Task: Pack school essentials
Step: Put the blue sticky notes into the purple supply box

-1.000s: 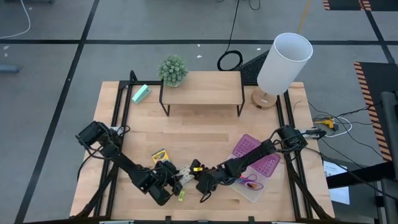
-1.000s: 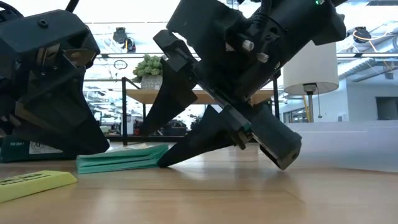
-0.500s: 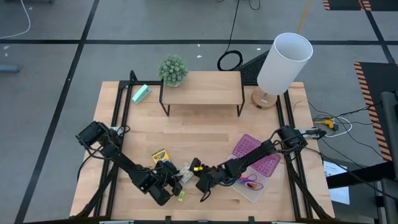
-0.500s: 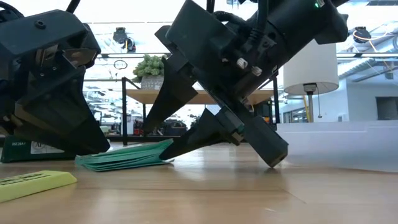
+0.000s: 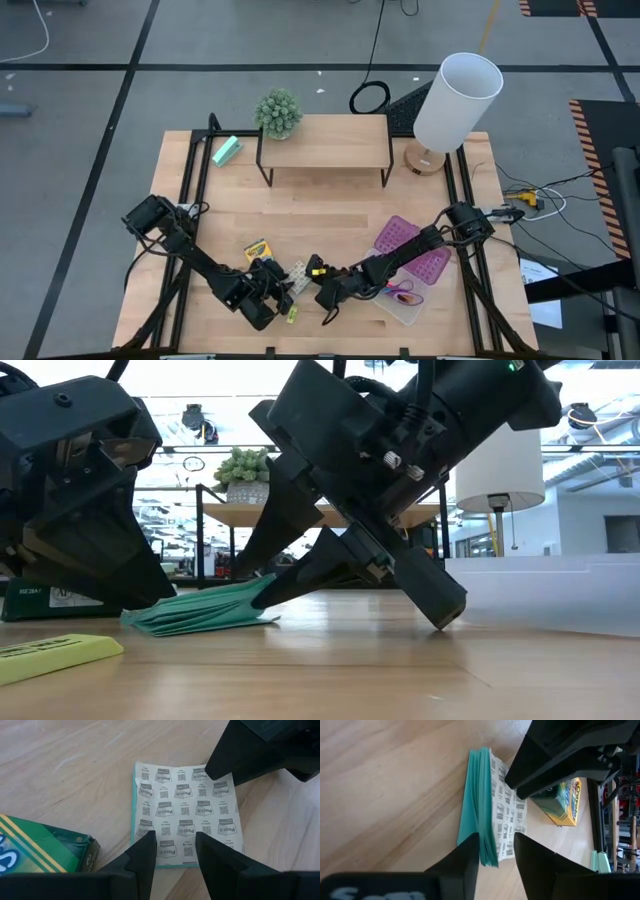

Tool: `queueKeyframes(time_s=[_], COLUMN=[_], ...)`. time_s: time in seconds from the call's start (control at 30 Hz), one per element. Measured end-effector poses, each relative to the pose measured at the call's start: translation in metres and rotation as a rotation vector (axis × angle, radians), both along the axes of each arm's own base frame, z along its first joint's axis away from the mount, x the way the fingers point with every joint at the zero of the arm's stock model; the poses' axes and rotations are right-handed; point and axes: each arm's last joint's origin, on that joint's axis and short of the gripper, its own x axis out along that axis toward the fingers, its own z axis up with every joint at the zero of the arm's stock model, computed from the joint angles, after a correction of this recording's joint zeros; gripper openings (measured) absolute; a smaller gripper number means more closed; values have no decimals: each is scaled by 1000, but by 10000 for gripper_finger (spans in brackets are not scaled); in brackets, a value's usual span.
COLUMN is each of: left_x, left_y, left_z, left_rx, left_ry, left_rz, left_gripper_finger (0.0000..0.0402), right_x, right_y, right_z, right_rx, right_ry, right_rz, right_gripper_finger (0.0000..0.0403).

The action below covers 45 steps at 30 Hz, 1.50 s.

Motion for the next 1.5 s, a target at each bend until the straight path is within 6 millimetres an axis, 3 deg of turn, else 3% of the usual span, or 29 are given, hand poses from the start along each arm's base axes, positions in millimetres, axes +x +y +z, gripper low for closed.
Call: queueKeyframes(time_s=[0.4, 0.77, 1.23, 1.5], left_x=[0, -1, 5, 17], left_y=[0, 2, -4, -20], left_z=[4, 35, 46, 66], left_rx=[19, 44, 127, 319], left_ry=[-13, -75, -110, -136], left_rz=[-17, -74, -159, -301], left_gripper_finger=[145, 145, 145, 162], right_x=[-4, -4, -3, -2], right_y=[8, 7, 7, 1], right_z=[0, 0, 0, 6], right_rx=[-20, -19, -12, 40], right_ry=[7, 7, 5, -3], right_rz=[35, 35, 27, -19], right_gripper_finger=[52, 10, 2, 2])
